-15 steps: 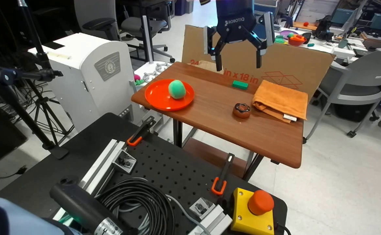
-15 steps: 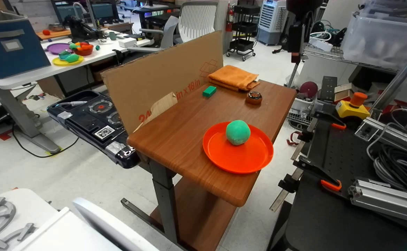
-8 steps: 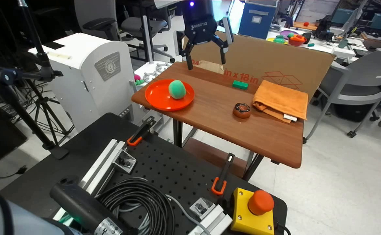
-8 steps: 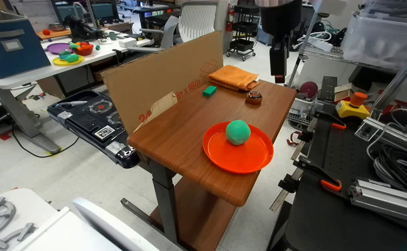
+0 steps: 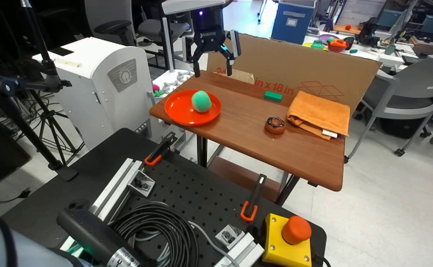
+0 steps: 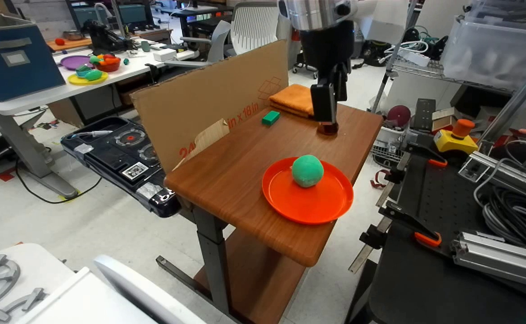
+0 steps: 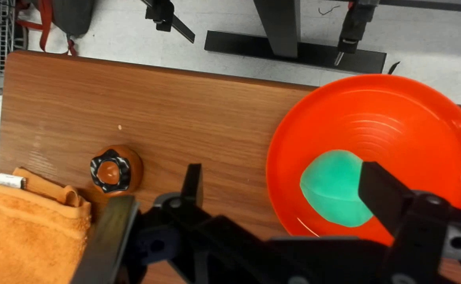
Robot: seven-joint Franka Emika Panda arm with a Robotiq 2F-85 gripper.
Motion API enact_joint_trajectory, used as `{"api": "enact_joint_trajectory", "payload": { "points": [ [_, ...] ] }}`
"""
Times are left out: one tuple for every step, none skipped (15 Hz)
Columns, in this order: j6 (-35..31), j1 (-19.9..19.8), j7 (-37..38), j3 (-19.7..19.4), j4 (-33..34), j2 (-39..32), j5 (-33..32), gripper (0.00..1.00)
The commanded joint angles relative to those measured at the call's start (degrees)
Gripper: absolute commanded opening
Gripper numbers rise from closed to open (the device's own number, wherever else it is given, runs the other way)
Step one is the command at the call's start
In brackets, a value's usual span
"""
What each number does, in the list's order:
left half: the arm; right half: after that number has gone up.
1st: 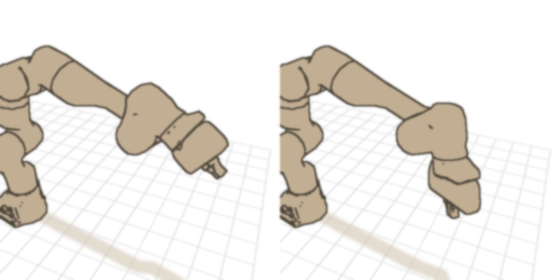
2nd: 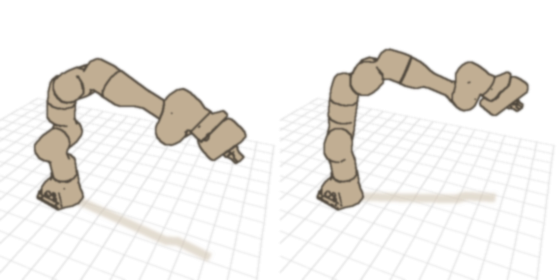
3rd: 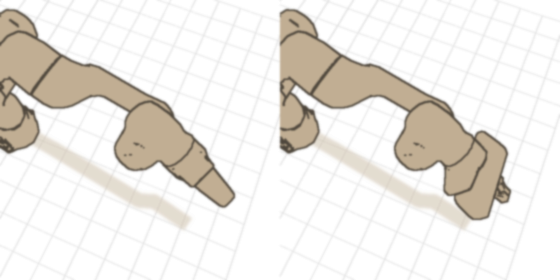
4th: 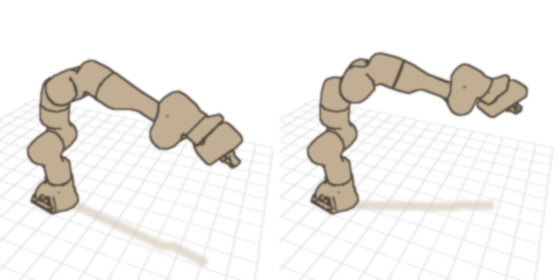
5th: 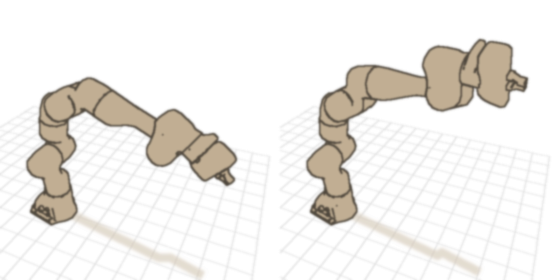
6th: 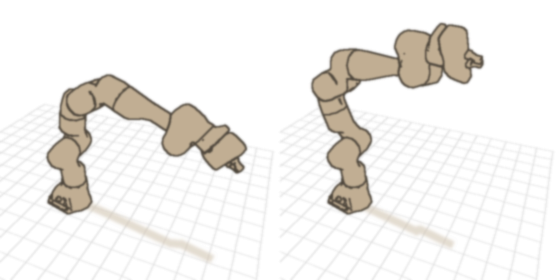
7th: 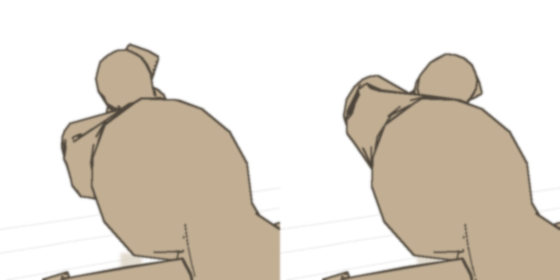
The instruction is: Remove the green plushy from the plate
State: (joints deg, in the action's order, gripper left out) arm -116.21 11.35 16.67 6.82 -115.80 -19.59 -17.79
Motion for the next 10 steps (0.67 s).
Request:
{"api": "enact_joint_trajectory", "payload": {
  "points": [
    [0.08,2.16,2.76,-0.44,5.42,-6.35,1.1,1.0],
    [0.11,2.8,3.51,-0.57,6.44,-7.8,0.95,1.0],
    [0.23,3.57,4.41,-0.66,7.55,-9.46,0.86,1.0],
    [0.49,4.29,5.09,-0.8,8.56,-10.82,0.85,1.0],
    [0.42,4.93,5.75,-1.02,9.84,-12.52,0.9,1.0],
    [0.52,5.45,6.21,-1.18,10.94,-13.83,1.11,1.0],
    [0.69,6.1,6.82,-1.54,12.27,-15.31,0.97,1.0],
    [0.83,6.57,7.2,-1.8,13.39,-16.51,1.02,1.0],
    [1.15,7.07,7.61,-2.18,14.67,-17.8,0.85,1.0],
    [1.48,7.39,7.82,-2.46,15.86,-18.95,0.98,1.0]
  ]
}}
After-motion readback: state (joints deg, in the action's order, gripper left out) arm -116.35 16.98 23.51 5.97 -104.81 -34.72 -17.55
